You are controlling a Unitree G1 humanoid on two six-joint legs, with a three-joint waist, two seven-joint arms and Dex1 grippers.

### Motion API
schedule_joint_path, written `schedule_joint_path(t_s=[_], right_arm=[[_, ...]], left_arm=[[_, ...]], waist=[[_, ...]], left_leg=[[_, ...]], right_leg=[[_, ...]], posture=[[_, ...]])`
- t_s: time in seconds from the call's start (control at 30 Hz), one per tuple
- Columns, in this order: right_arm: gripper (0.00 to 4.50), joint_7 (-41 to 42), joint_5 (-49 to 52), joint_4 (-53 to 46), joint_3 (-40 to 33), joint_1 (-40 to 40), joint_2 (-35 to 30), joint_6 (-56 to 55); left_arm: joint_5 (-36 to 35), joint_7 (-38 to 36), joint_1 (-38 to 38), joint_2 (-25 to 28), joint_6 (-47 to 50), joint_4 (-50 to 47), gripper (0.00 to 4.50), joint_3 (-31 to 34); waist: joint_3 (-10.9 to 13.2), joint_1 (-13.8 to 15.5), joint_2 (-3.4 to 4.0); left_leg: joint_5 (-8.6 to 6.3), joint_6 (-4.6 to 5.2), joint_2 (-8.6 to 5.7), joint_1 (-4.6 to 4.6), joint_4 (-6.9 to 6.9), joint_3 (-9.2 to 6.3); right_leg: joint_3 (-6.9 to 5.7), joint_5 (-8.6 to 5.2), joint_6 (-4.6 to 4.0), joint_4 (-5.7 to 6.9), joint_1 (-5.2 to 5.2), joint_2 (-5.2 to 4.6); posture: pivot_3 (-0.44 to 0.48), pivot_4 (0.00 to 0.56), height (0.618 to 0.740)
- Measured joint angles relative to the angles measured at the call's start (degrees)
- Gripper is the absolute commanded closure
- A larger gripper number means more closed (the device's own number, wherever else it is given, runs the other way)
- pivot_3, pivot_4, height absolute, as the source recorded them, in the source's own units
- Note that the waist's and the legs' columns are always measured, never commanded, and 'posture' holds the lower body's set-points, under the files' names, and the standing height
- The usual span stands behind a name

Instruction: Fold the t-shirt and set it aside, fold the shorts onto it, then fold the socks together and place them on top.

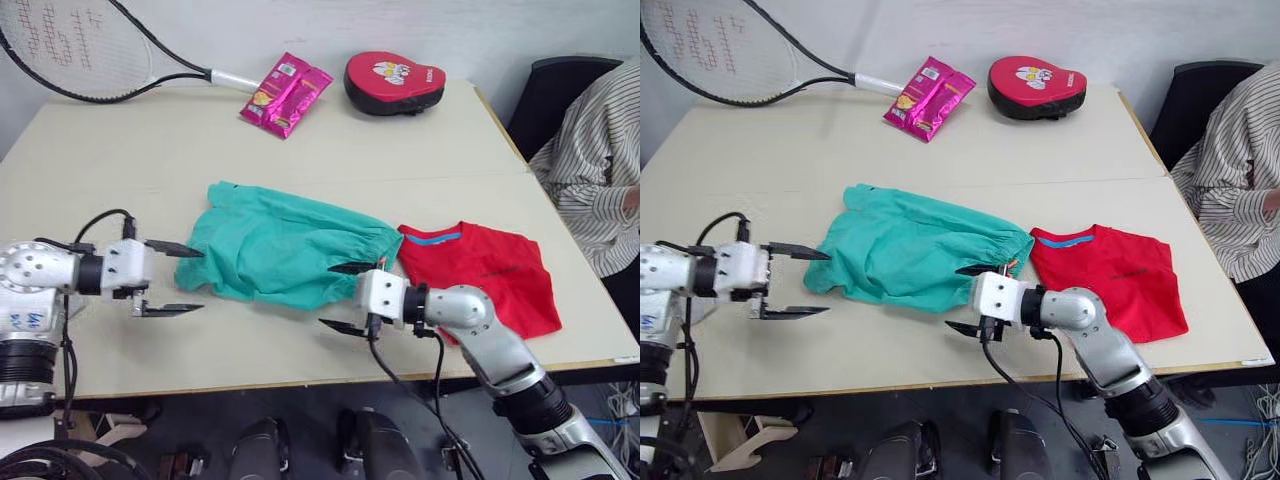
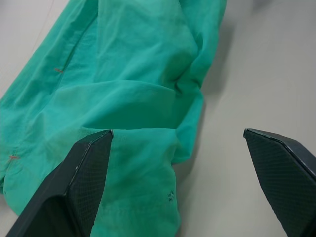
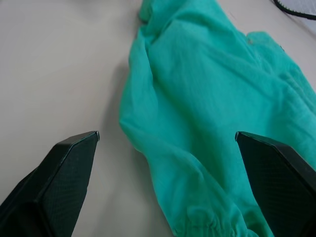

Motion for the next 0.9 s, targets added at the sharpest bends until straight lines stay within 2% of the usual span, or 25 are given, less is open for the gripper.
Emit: schedule_joint_path(t_s=[0.07,0.17,0.4,0.57,0.63,0.73,0.83,0.9], right_arm=[[0.96,-3.0,-5.0,2.2,1.4,-0.1,0.1,-0.3],[2.0,-4.2,-7.7,2.3,2.0,-0.1,-0.1,-1.2],[4.45,-4.5,-8.7,4.6,0.2,0.2,-2.9,-3.9],[4.5,-3.9,-8.5,6.7,-1.3,0.2,-4.7,-7.5],[4.5,-3.5,-8.1,8.1,-1.6,0.0,-5.6,-10.2],[4.5,-2.1,-7.1,11.1,-2.4,-0.3,-6.9,-15.1],[4.5,-0.2,-5.5,14.4,-2.8,-1.1,-7.6,-20.3],[4.5,1.2,-4.7,17.4,-2.8,-2.4,-7.6,-24.4]], left_arm=[[5.0,4.2,-3.0,-1.8,-5.2,6.2,0.0,-2.5],[11.5,9.8,-7.5,-2.3,-11.7,14.7,0.62,-5.7],[22.1,24.6,-18.5,-4.8,-16.6,30.6,2.86,-10.6],[22.6,25.5,-20.2,-6.4,-16.7,34.0,4.48,-11.5],[21.1,23.0,-19.6,-6.1,-16.5,33.7,4.48,-11.2],[16.0,17.1,-15.0,-4.3,-15.7,29.4,4.48,-9.5],[9.1,11.4,-6.5,-1.6,-13.0,20.4,4.48,-7.2],[4.6,10.3,3.3,0.6,-9.4,8.8,4.48,-4.4]], waist=[[0.0,0.0,-0.03],[0.0,-0.2,-0.08],[-0.1,-0.1,-0.14],[-0.1,-0.1,-0.15],[-0.1,-0.2,-0.15],[-0.1,-0.7,-0.14],[-0.1,-1.5,-0.14],[-0.1,-2.0,-0.12]], left_leg=[[0.0,0.0,0.0,-0.01,0.02,0.01],[-0.01,0.0,0.03,0.0,0.01,0.01],[-0.04,0.07,0.0,0.01,0.02,0.04],[-0.03,0.06,0.01,0.01,0.03,0.07],[-0.03,0.05,0.03,0.01,0.03,0.08],[-0.02,0.0,0.13,0.1,0.02,0.22],[0.02,-0.11,0.23,0.14,0.01,0.24],[0.02,-0.14,0.29,0.17,-0.01,0.26]], right_leg=[[-0.01,0.0,0.0,0.0,-0.01,0.01],[-0.02,0.0,0.01,0.0,-0.01,0.06],[-0.02,0.02,0.04,0.0,0.01,0.07],[-0.02,0.02,0.04,0.01,0.01,0.1],[-0.02,0.02,0.04,0.0,0.01,0.13],[0.05,0.0,0.02,0.01,0.0,0.16],[0.06,-0.03,-0.03,0.03,0.0,0.2],[0.15,-0.03,-0.03,0.02,0.0,0.22]], posture=[[0.0,0.15,0.74],[0.0,0.15,0.74],[0.0,0.15,0.74],[0.0,0.15,0.74],[0.0,0.15,0.74],[0.0,0.15,0.74],[0.0,0.15,0.74],[0.0,0.15,0.74]])
